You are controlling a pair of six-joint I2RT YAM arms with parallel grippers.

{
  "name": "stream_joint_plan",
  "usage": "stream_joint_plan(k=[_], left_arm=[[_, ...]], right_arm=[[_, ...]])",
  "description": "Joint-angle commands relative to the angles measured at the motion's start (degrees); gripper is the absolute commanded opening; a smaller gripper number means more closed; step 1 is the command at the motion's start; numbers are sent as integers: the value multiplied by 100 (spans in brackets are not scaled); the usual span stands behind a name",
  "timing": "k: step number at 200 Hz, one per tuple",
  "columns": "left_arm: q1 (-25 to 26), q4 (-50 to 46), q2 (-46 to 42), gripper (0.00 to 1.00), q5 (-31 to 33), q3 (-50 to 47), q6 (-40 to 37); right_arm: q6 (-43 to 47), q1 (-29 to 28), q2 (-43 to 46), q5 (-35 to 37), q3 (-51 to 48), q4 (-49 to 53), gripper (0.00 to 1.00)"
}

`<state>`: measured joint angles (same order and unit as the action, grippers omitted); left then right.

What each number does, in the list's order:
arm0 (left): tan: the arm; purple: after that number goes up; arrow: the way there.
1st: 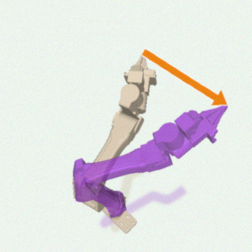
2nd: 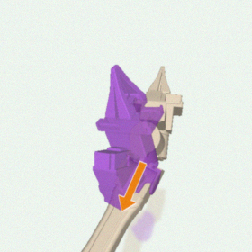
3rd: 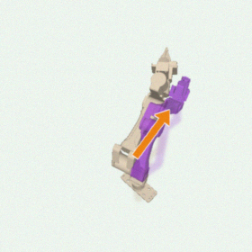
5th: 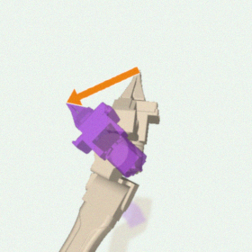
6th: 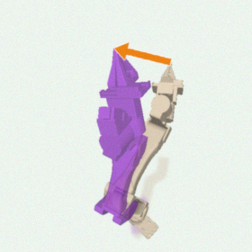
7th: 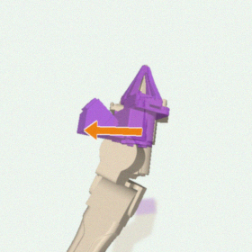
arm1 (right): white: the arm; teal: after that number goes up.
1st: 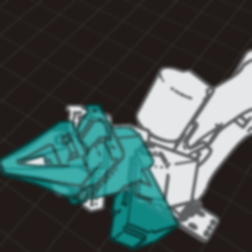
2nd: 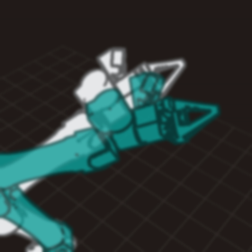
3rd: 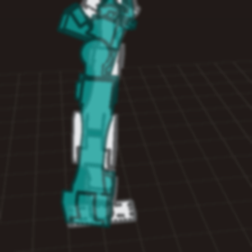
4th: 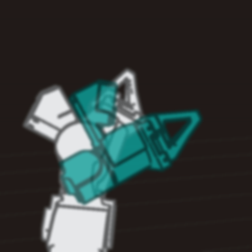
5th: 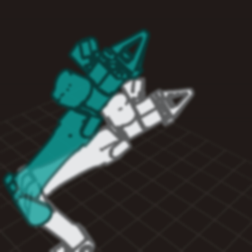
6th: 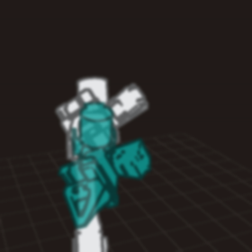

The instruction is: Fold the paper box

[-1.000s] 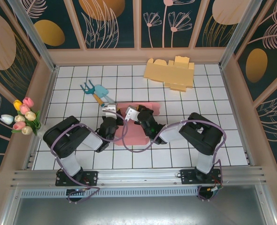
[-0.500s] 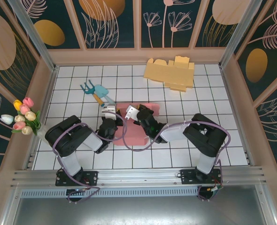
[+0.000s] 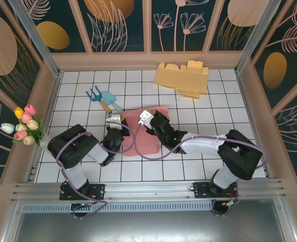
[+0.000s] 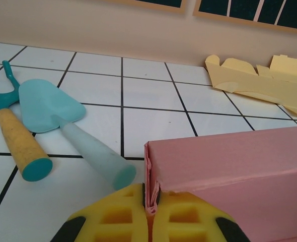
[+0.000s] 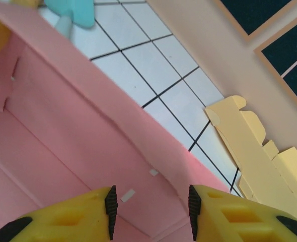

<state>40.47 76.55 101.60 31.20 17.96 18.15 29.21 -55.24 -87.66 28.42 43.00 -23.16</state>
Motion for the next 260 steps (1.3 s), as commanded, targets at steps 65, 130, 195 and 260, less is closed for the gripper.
stream_joint_plan(k=[65,130,195,260], left_arm=[[2,213,188,0,143,-297,-68],[80,512,252,0,264,-432,-108],[198,483,299,0,413,-365,-216],[275,380,307,0,545,-293,-243]], right_arm=[[-3717,126,497,-194,764,1542,48],[-5403,602,67,-771,1130,1315,55],[-6144,1161,-163,-1962,713,388,56],[-6467,1019,-292,-2053,485,162,57]])
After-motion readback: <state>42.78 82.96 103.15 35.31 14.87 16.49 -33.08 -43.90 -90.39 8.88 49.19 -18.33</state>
